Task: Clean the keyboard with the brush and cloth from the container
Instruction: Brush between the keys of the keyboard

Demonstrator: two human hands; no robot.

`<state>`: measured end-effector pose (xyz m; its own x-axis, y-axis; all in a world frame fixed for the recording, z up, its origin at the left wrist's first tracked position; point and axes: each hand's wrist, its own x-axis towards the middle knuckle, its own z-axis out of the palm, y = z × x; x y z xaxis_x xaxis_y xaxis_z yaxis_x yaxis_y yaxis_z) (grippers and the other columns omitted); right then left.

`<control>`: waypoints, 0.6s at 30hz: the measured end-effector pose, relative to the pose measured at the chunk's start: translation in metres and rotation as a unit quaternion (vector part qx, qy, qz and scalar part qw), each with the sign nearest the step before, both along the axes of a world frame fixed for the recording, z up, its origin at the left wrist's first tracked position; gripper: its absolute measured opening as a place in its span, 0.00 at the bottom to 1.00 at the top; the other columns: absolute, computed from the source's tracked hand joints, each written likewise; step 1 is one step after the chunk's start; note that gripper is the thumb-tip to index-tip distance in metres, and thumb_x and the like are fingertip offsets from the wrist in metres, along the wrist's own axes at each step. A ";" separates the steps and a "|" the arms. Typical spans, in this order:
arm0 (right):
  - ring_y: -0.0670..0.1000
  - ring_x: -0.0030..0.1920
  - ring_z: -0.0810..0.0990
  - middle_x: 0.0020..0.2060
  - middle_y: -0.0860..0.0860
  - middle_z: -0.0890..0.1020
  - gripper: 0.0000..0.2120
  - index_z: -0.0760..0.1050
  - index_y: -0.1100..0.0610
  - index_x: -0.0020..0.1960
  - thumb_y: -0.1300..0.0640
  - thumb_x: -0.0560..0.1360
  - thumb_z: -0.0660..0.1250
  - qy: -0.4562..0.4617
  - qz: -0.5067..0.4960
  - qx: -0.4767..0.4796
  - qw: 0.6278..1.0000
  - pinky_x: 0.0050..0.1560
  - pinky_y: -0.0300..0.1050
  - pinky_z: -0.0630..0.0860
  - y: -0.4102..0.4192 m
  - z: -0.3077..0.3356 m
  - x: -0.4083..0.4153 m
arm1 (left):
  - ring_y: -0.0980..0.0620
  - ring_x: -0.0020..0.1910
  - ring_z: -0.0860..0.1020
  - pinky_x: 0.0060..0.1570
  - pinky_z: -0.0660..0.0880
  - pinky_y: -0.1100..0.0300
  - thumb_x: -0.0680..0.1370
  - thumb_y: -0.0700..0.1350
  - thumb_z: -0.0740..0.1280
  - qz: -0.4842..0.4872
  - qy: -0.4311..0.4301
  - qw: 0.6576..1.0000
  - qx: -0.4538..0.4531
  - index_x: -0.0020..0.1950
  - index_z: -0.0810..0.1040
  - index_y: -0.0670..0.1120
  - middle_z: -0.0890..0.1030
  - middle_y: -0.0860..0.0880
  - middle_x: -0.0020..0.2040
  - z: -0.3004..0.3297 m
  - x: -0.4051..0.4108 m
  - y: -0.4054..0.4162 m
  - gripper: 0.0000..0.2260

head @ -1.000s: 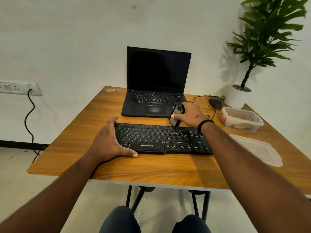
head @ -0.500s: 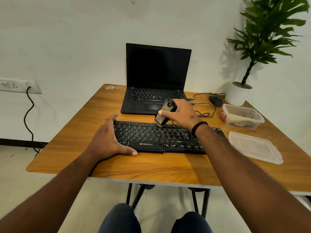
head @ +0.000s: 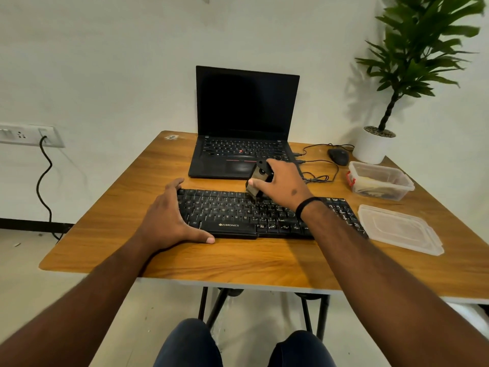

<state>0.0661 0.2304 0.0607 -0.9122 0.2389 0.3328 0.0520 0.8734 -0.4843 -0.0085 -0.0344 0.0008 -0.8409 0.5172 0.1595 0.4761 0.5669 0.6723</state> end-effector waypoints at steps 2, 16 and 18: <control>0.45 0.43 0.74 0.43 0.46 0.77 0.11 0.72 0.52 0.49 0.48 0.75 0.72 0.006 0.007 -0.031 0.999 0.38 0.32 0.67 -0.001 -0.002 0.000 | 0.45 0.71 0.68 0.70 0.67 0.47 0.41 0.76 0.77 0.001 -0.001 1.000 0.002 0.79 0.51 0.54 0.67 0.45 0.75 0.000 -0.001 0.000 0.72; 0.48 0.44 0.78 0.43 0.49 0.80 0.10 0.75 0.54 0.48 0.49 0.74 0.73 0.017 -0.040 -0.068 0.997 0.38 0.35 0.70 0.012 -0.006 0.006 | 0.46 0.72 0.67 0.69 0.67 0.49 0.42 0.73 0.79 0.000 -0.004 1.000 0.006 0.79 0.52 0.54 0.67 0.46 0.75 -0.001 -0.001 0.000 0.71; 0.49 0.46 0.79 0.44 0.50 0.81 0.11 0.75 0.54 0.48 0.49 0.74 0.73 0.001 -0.034 -0.068 0.997 0.40 0.36 0.72 0.011 -0.008 0.006 | 0.46 0.72 0.68 0.70 0.67 0.48 0.42 0.74 0.79 -0.001 -0.002 1.000 0.007 0.79 0.52 0.54 0.67 0.45 0.75 -0.001 -0.001 0.000 0.71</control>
